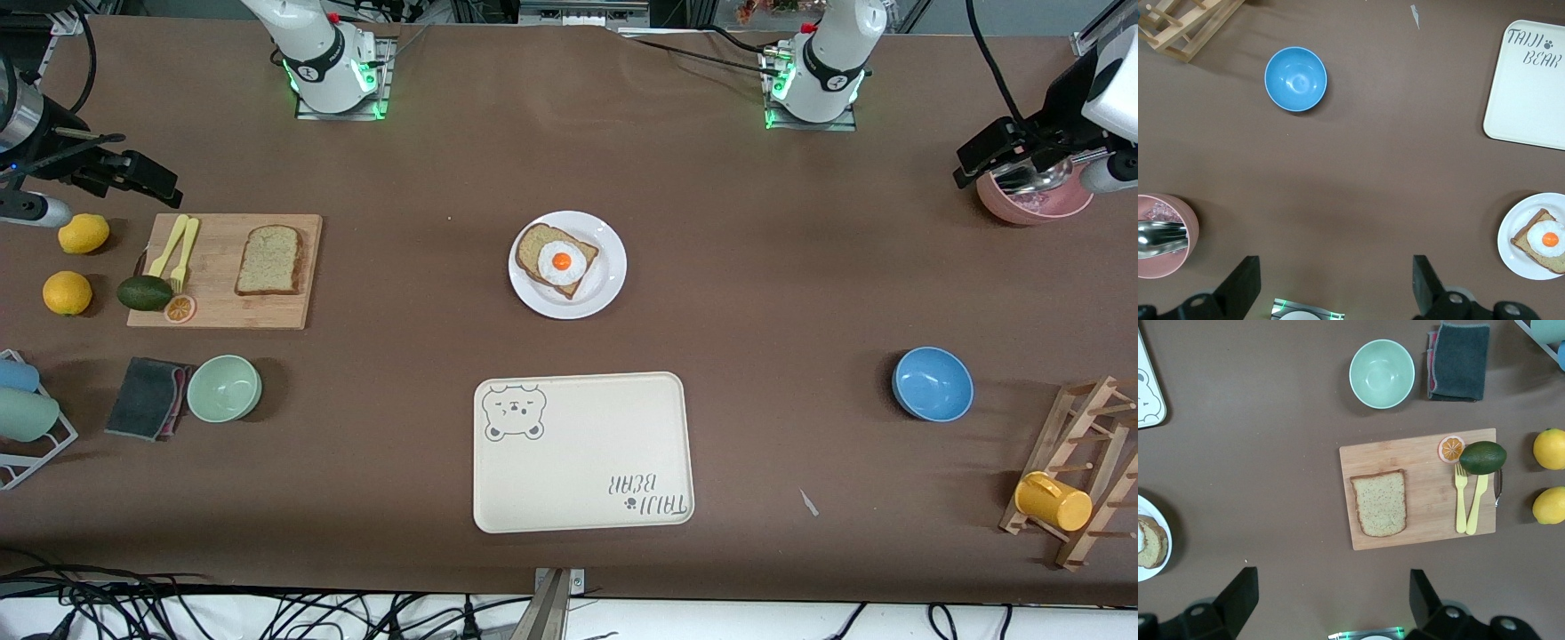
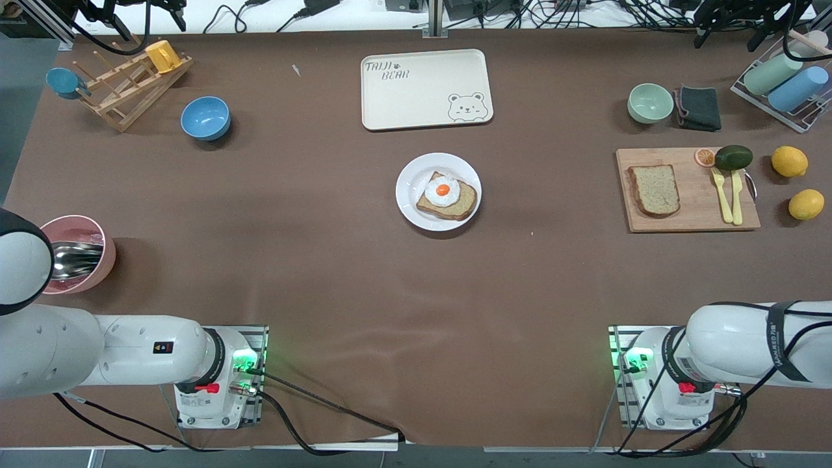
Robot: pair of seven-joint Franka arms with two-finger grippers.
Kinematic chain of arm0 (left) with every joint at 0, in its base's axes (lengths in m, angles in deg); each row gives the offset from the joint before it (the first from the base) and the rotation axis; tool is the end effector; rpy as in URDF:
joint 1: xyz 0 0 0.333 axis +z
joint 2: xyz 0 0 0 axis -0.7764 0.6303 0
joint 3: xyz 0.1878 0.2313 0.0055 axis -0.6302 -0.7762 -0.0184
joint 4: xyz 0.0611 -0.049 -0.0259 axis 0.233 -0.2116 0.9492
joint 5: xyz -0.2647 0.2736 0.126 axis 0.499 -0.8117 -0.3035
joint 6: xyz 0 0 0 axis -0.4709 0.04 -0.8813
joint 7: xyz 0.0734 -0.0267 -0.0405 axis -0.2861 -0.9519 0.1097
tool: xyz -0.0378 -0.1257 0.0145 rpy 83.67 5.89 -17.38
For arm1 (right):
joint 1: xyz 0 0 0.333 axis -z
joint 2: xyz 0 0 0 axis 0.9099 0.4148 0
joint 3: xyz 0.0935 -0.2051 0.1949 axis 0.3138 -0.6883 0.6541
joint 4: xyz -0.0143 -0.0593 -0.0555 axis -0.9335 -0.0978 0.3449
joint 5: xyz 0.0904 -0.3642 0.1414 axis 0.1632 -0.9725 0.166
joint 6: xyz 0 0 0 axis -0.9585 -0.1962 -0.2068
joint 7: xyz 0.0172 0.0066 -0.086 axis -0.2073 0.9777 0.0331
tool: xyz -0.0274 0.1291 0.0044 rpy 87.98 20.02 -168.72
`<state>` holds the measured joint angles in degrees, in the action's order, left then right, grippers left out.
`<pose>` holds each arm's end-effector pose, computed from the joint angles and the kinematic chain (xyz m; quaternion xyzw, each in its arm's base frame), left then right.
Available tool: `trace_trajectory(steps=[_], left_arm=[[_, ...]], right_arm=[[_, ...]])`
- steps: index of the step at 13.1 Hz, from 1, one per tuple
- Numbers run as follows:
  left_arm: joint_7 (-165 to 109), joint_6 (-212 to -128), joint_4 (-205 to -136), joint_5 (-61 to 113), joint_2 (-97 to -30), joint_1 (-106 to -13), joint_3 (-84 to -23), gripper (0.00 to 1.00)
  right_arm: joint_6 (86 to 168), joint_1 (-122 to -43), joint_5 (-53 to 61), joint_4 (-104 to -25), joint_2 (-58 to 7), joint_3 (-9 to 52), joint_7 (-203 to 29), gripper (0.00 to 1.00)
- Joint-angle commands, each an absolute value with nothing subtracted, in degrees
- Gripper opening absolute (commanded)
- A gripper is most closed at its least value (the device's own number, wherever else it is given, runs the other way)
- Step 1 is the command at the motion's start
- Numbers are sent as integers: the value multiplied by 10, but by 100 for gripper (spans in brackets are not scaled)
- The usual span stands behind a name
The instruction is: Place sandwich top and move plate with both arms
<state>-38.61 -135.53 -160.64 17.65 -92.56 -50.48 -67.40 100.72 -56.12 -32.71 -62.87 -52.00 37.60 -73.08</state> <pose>0.5270 -0.0374 0.6095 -0.9929 -0.1143 0.0311 0.0052 0.5410 0.0119 0.5500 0.9967 -0.0676 -0.0433 0.0095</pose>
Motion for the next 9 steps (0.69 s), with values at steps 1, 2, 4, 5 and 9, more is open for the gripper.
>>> trace_trajectory(steps=[1, 2, 4, 5, 9], left_arm=[[-382, -1344, -1589, 190, -915, -503, -676, 100], [-381, -1344, -1587, 186, -911, -504, -676, 100], [-386, -1343, -1589, 183, -910, -503, -676, 100], [-391, -1340, -1591, 179, -910, -504, -674, 100], [-383, -1326, -1589, 158, -917, -501, -675, 100]], right_arm=[[1012, -560, -320, -637, -522, 377, -744, 100], [1011, -560, -321, -637, -522, 378, -744, 100], [1009, -560, -318, -637, -523, 378, -743, 100], [1009, -560, -318, -637, -524, 378, -738, 100], [1012, -560, -318, -642, -526, 378, -737, 100]])
